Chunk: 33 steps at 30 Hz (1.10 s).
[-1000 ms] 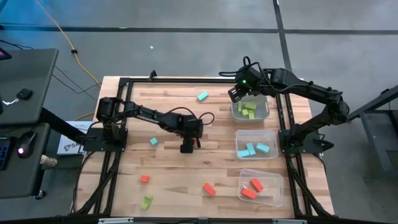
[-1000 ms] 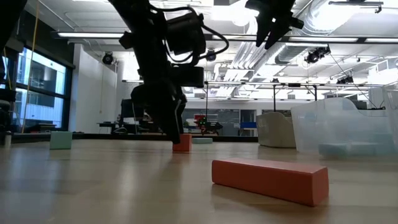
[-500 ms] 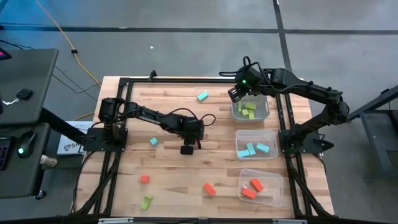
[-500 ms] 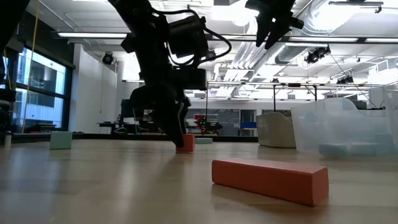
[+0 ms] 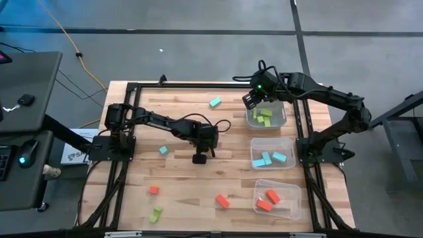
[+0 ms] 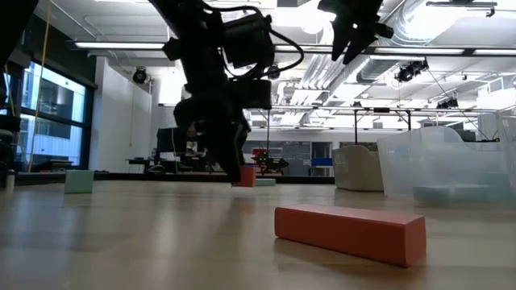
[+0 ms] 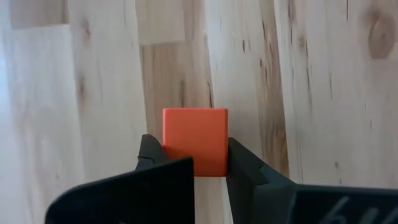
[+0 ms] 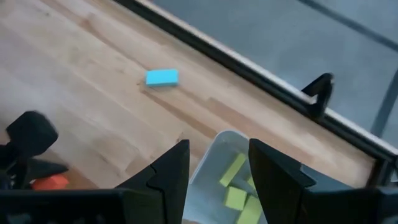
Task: Sort & place blocks by color
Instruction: Put the orange block into the bottom transparent bin
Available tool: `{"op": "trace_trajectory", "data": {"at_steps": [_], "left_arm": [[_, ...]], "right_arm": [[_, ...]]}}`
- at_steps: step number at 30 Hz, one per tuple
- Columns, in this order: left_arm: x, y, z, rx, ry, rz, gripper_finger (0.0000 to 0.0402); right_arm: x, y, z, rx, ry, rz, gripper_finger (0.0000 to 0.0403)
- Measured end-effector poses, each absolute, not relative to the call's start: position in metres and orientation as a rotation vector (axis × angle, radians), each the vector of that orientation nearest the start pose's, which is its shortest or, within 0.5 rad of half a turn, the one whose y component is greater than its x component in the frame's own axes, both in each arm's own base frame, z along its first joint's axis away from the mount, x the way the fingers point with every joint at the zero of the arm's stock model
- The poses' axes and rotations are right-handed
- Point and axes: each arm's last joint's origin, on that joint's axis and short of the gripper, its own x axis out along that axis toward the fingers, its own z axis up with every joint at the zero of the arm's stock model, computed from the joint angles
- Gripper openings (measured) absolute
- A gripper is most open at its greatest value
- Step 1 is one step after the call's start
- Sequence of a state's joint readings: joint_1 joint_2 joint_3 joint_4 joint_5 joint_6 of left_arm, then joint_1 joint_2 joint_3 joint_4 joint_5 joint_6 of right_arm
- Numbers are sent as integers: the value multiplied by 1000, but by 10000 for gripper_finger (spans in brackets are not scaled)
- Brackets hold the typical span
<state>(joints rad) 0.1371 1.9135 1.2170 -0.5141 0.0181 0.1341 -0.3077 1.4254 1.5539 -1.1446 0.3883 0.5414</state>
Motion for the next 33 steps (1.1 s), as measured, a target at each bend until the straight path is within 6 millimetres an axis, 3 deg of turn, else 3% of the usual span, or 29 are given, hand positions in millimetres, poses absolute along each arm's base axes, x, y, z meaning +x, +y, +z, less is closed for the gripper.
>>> {"op": "trace_trajectory", "data": {"at_steps": [8, 16, 26, 33], "left_arm": [[366, 55, 190, 88, 1131, 101, 9], [344, 73, 248, 103, 962, 223, 9], [313, 90, 309, 187, 751, 433, 9], [303, 90, 334, 204, 615, 505, 9]], "right_arm": [[252, -89, 375, 456, 858, -813, 154], [259, -88, 380, 514, 813, -685, 154], [277, -87, 395, 583, 620, -436, 157], [285, -89, 407, 625, 469, -381, 201]]}}
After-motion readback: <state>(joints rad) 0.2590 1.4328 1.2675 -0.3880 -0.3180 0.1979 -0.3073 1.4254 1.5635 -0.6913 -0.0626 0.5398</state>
